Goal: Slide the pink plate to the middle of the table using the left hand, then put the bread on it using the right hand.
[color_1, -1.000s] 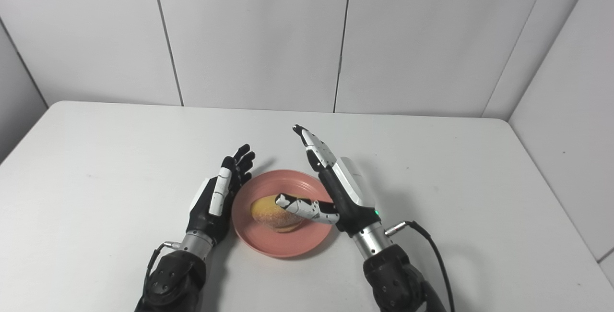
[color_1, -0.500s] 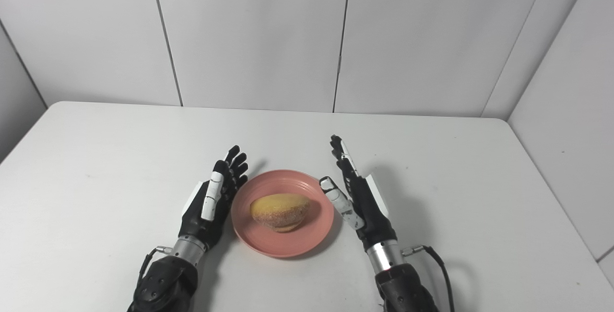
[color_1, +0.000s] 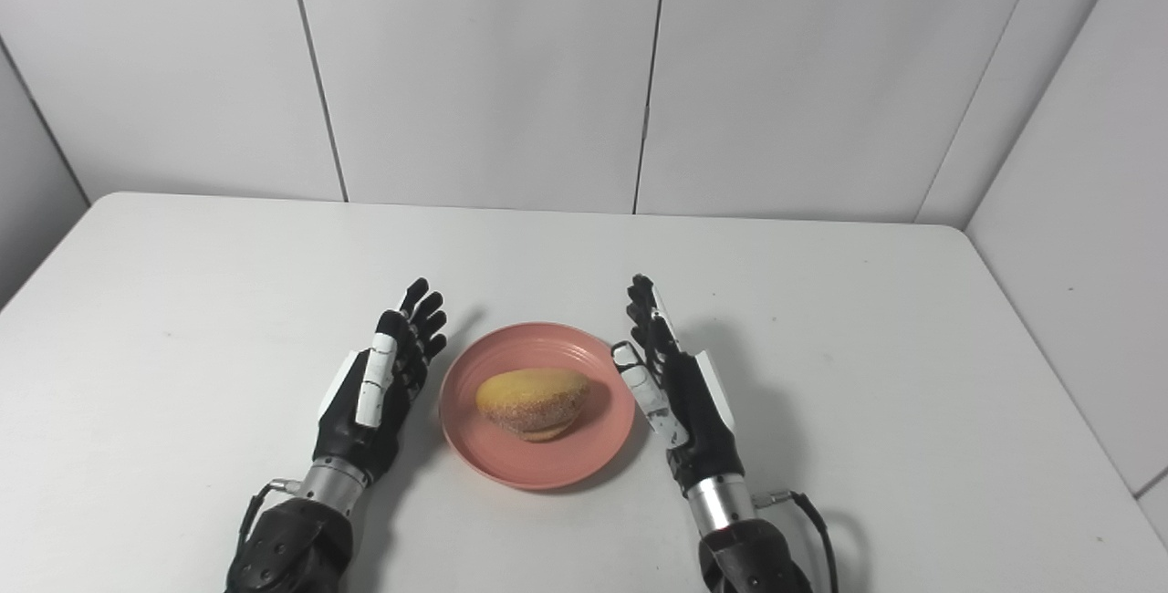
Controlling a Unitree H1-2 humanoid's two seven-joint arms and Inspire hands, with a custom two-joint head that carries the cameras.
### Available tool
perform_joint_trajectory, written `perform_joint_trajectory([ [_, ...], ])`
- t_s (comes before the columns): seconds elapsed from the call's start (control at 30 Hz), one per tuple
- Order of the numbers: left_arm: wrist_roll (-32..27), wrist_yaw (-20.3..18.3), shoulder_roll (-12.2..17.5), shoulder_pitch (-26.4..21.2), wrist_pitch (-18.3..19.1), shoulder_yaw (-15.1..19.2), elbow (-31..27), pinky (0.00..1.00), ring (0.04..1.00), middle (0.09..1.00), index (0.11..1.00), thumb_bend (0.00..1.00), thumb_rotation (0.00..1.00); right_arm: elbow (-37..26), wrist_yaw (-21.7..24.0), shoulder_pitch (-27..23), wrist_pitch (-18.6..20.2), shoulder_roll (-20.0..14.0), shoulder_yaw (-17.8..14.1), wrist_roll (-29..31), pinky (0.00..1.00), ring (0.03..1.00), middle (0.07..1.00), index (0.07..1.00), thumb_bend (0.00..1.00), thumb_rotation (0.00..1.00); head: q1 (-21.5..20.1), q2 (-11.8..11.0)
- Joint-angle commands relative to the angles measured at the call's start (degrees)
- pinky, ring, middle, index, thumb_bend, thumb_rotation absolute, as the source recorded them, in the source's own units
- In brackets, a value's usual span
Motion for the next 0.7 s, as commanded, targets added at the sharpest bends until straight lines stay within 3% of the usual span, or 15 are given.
perform_joint_trajectory([
  [0.0, -0.28, 0.10, 0.48, 0.14, -1.55, 0.50, -1.37, 1.00, 1.000, 1.000, 1.000, 0.76, 0.96, -1.15, -0.29, -0.68, -0.13, 0.38, -0.42, 0.39, 1.00, 1.000, 1.000, 1.000, 0.67, 0.91, -0.05, -0.10],
  [0.67, 0.87, 0.55, 0.29, 0.10, -1.02, 0.37, -0.45, 1.00, 1.000, 1.000, 1.000, 0.74, 1.00, 1.01, -3.57, -3.06, 0.18, 0.49, -3.01, -0.86, 1.00, 1.000, 1.000, 1.000, 0.67, 0.99, -0.27, 0.11],
])
